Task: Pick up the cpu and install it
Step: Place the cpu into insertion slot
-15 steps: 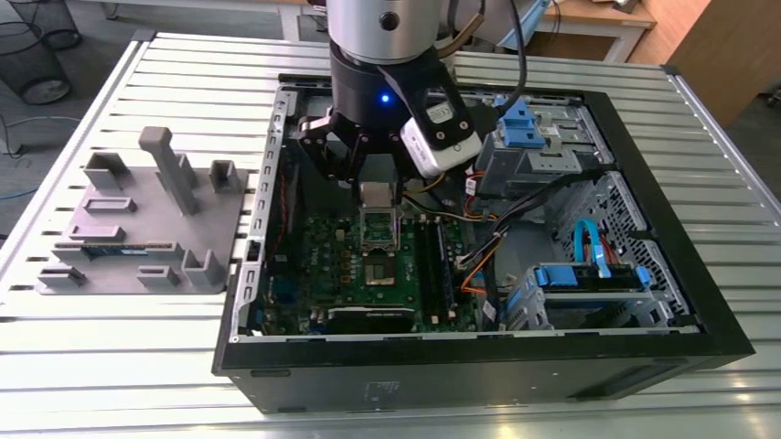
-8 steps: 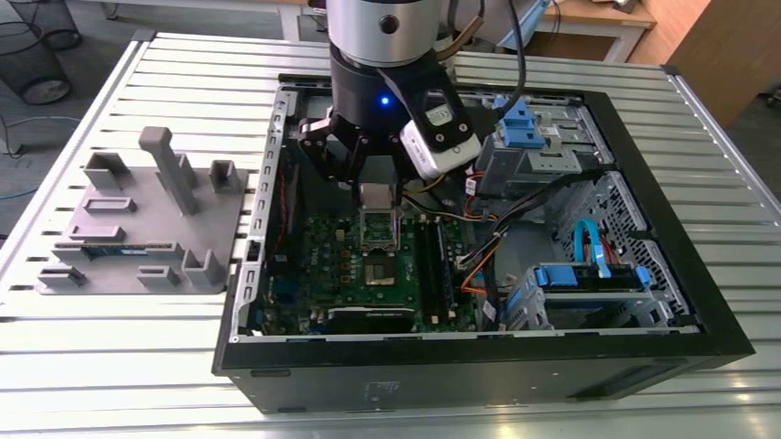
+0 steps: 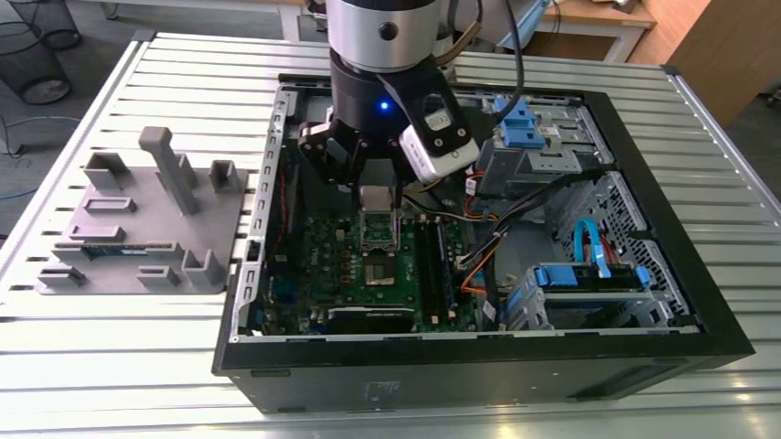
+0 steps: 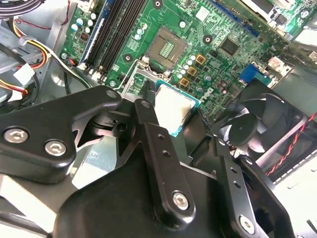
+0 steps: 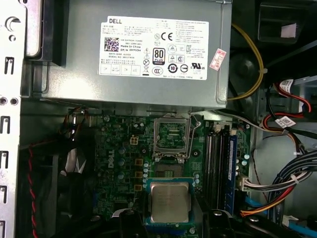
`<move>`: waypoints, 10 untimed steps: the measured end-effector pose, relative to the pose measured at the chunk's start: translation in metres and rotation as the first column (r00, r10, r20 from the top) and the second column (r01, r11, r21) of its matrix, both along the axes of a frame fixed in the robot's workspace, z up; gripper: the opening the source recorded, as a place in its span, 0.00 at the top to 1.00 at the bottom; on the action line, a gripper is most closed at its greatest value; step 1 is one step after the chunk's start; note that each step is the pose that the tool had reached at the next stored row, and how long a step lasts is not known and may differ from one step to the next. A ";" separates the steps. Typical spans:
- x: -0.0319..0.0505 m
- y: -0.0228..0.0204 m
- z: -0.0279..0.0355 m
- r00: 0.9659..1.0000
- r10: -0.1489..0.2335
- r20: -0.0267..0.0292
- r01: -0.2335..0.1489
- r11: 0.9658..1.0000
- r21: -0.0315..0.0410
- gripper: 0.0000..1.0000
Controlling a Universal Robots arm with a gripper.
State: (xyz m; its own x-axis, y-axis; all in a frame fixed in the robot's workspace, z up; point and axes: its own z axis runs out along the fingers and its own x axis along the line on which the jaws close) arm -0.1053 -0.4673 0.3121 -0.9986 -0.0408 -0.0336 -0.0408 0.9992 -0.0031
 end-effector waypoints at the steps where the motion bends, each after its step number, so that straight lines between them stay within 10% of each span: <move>1: 0.0000 0.0000 -0.0003 1.000 0.000 0.000 0.000 1.000 0.000 0.53; 10: -0.0002 0.0000 -0.0030 1.000 0.000 0.000 0.000 1.000 0.001 0.53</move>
